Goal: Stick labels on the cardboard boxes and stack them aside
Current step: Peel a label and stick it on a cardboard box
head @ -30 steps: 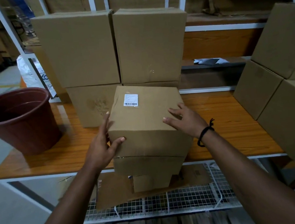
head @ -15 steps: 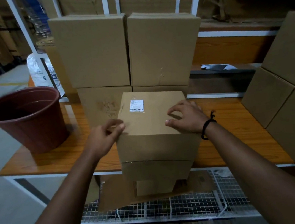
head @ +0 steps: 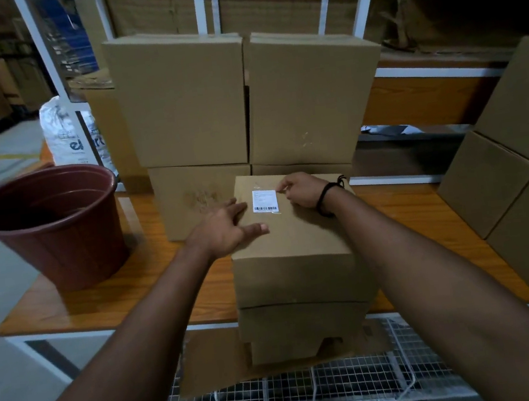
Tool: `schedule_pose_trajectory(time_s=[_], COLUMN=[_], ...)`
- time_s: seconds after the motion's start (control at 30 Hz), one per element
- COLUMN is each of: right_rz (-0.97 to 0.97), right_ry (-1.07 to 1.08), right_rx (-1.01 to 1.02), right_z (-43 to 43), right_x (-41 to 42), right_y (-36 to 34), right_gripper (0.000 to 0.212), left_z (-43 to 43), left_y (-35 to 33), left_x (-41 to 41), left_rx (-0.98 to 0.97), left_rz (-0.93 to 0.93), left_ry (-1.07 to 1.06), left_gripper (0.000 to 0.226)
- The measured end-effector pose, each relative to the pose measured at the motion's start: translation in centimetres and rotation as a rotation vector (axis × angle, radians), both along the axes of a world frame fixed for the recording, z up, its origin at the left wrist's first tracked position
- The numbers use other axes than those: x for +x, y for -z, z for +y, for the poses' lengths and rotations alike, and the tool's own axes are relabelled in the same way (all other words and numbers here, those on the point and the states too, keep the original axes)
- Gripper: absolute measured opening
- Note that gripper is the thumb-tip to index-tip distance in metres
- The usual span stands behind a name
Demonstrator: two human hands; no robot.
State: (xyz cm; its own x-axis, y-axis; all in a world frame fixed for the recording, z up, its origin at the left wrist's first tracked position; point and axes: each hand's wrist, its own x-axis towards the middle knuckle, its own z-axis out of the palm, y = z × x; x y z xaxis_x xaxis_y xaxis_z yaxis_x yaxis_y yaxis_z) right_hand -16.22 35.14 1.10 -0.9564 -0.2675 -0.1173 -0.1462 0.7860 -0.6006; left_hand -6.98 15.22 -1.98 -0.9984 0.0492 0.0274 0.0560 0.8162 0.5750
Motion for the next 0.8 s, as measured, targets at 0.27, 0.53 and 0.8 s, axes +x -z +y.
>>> schedule_pose_trajectory(time_s=[0.27, 0.53, 0.8], right_rz=[-0.120, -0.228, -0.311], right_ry=[0.079, 0.109, 0.096], right_rx=[-0.121, -0.165, -0.142], right_z=[-0.5, -0.2, 0.3], right_x=[-0.5, -1.9, -3.4], right_y=[-1.1, -2.0, -2.3], right_gripper=[0.035, 0.038, 0.039], left_z=[0.0, -0.3, 0.0], left_y=[-0.1, 0.0, -0.1], left_x=[-0.2, -0.7, -0.4], left_rx=[-0.016, -0.040, -0.056], left_rz=[0.032, 0.005, -0.030], left_ry=[0.002, 0.001, 0.030], left_gripper=[0.088, 0.091, 0.097])
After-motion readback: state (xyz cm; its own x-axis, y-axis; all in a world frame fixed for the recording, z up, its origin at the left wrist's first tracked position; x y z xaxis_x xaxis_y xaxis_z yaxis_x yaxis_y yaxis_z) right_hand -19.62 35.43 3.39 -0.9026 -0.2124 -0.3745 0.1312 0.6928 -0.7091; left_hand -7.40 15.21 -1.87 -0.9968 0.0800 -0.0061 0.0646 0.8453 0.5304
